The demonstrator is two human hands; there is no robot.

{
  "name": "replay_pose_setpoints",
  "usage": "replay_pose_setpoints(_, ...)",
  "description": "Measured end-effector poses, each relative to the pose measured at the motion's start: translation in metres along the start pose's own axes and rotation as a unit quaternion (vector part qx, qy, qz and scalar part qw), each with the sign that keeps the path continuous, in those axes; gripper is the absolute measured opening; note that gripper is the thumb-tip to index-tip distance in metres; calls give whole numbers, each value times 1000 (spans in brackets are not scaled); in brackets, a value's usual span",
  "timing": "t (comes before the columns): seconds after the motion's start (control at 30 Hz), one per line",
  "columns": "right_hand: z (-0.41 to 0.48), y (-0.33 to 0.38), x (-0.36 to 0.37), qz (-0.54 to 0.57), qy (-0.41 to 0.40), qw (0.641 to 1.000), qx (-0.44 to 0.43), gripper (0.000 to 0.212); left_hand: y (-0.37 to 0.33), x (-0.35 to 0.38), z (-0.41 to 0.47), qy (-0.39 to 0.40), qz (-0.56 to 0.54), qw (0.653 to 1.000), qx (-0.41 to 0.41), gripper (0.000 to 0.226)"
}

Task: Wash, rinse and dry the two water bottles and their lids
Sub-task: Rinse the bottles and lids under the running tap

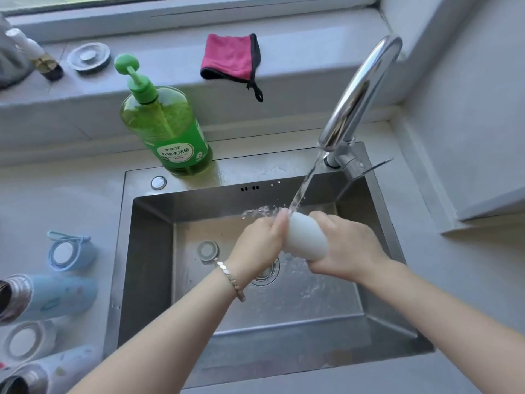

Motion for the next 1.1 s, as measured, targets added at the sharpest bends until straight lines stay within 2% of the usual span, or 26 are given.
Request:
replay_pose_setpoints(0.07,-4,0,1,-67,-27,997,-25,59,-3,1,2,13,-28,997,-66,57)
replay_pose_setpoints(0.1,-5,-1,0,-77,-36,996,-27,60,-5,0,2,12,-11,999,-52,56)
replay_pose_setpoints(0.2,-6,-3,-6,-44,-22,998,-34,58,-7,-2,-4,-12,57,995,86,52)
replay_pose_setpoints(0.3,-3,-8,-7,74,77,993,-43,58,1,-3,-14,10,30,976,216,58)
replay_pose_setpoints(0.37,-2,-11,-5,210,137,967,-39,55,6,-6,-20,14,48,956,289,61)
replay_pose_setpoints(0.43,-2,-9,-3,294,171,939,-48,48,11,-9,-22,10,78,946,315,61)
replay_pose_setpoints(0.47,-1,-7,-3,295,173,938,-53,47,10,-12,-23,-2,89,950,301,60)
replay_pose_setpoints(0.53,4,-1,-6,247,146,957,-45,49,7,-17,-20,-38,52,974,218,48)
replay_pose_setpoints(0.63,20,13,-17,33,57,994,-82,58,3,-21,-16,-59,-104,989,88,49)
replay_pose_setpoints(0.7,30,24,-20,-30,31,993,-111,61,3,-25,-15,-75,-245,967,11,37)
replay_pose_setpoints(0.77,33,40,-22,-27,-13,991,-128,64,7,-30,-16,-102,-326,939,-45,34)
replay_pose_setpoints(0.83,33,57,-21,-52,-149,975,-158,72,7,-32,-16,-118,-364,921,-69,37)
replay_pose_setpoints(0.9,31,63,-25,-42,-230,958,-165,71,3,-35,-18,-133,-374,916,-56,39)
replay_pose_setpoints(0.97,34,53,-25,-21,-206,970,-128,71,0,-45,-22,-164,-359,918,-25,37)
replay_pose_setpoints(1.03,35,30,-17,29,-117,991,-48,70,4,-56,-27,-199,-363,911,-4,36)
replay_pose_setpoints(1.07,35,16,-11,121,-72,990,5,61,7,-59,-30,-209,-368,906,4,36)
replay_pose_setpoints(1.1,35,8,-6,226,-31,972,60,51,9,-61,-32,-216,-369,904,14,36)
Point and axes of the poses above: each hand's wrist, its own z-axis towards the middle knuckle, its own x-axis out of the palm, y = z × x, the point moved 4 cm from there along z, towards the middle knuckle, and after that the axes turned 13 degrees about -z, right-handed, at the moved point
